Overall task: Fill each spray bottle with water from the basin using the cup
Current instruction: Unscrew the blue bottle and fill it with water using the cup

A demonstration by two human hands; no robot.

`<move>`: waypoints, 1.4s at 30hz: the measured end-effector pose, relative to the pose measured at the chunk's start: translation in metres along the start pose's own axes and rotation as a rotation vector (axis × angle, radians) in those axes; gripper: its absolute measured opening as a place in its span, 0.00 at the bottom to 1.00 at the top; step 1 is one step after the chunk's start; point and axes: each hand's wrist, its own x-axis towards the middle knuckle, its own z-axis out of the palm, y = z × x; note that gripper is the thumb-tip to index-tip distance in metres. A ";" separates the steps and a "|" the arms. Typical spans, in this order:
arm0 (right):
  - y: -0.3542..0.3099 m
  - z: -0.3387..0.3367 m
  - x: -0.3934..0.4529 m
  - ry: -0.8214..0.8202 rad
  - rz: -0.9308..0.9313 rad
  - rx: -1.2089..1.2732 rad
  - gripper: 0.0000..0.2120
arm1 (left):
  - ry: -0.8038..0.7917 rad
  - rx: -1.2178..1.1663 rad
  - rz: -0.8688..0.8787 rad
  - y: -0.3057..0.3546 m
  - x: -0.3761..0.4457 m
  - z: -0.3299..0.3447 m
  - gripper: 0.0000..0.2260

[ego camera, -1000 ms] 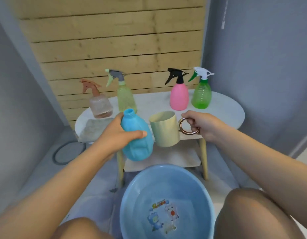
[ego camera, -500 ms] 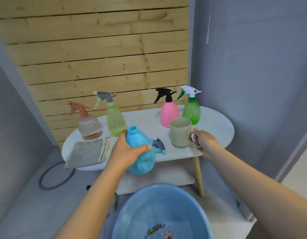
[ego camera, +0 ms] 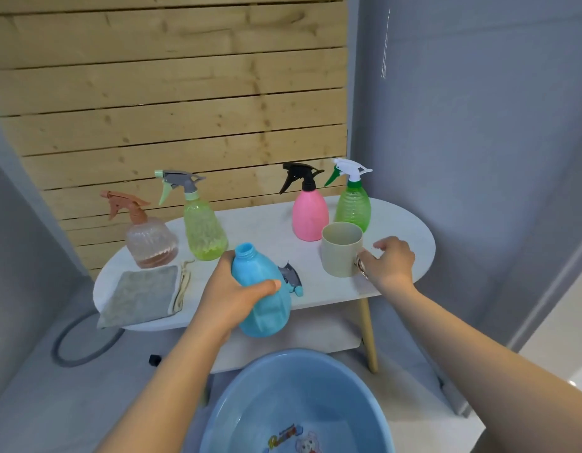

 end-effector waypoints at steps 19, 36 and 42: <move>-0.065 0.051 -0.098 -0.917 -0.412 0.471 0.42 | 0.006 -0.018 0.103 -0.004 -0.022 -0.027 0.37; -0.047 0.109 -0.019 -0.554 -0.633 -0.284 0.24 | 0.165 0.087 0.057 -0.046 0.002 -0.064 0.32; -0.029 0.129 -0.009 -0.449 -0.517 -0.478 0.25 | 0.151 0.121 0.039 -0.055 0.008 -0.063 0.32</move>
